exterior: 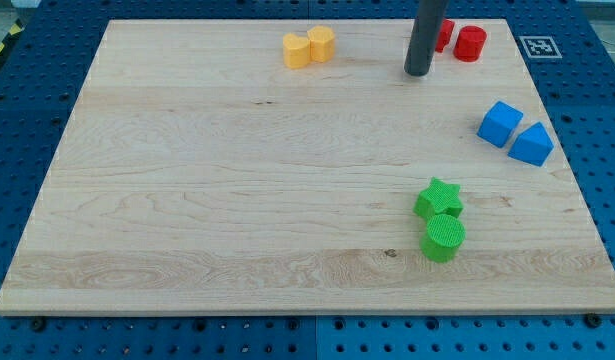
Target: Separate the yellow hexagon from yellow heart
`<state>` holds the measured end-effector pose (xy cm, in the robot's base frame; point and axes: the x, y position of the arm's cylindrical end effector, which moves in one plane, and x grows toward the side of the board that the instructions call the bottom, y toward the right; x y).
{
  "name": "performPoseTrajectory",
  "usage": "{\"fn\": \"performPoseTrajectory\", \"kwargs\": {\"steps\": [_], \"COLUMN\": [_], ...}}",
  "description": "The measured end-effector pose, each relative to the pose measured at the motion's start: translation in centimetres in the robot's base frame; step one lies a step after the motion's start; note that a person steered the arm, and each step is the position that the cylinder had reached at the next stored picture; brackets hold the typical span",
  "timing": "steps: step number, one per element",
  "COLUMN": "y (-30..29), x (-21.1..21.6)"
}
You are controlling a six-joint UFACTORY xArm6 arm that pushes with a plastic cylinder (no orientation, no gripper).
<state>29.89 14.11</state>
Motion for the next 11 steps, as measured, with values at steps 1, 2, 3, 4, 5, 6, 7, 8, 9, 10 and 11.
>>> {"fn": "performPoseTrajectory", "kwargs": {"steps": [1, 2, 3, 4, 5, 6, 7, 8, 9, 10, 11], "y": [-0.5, -1.3, -2.1, -3.6, -5.4, -7.3, -8.3, -8.3, -9.0, -12.0, -13.7], "x": [-0.6, -1.1, -1.4, -1.4, -1.9, -2.0, -3.4, -5.5, -7.5, -7.6, -7.6]}}
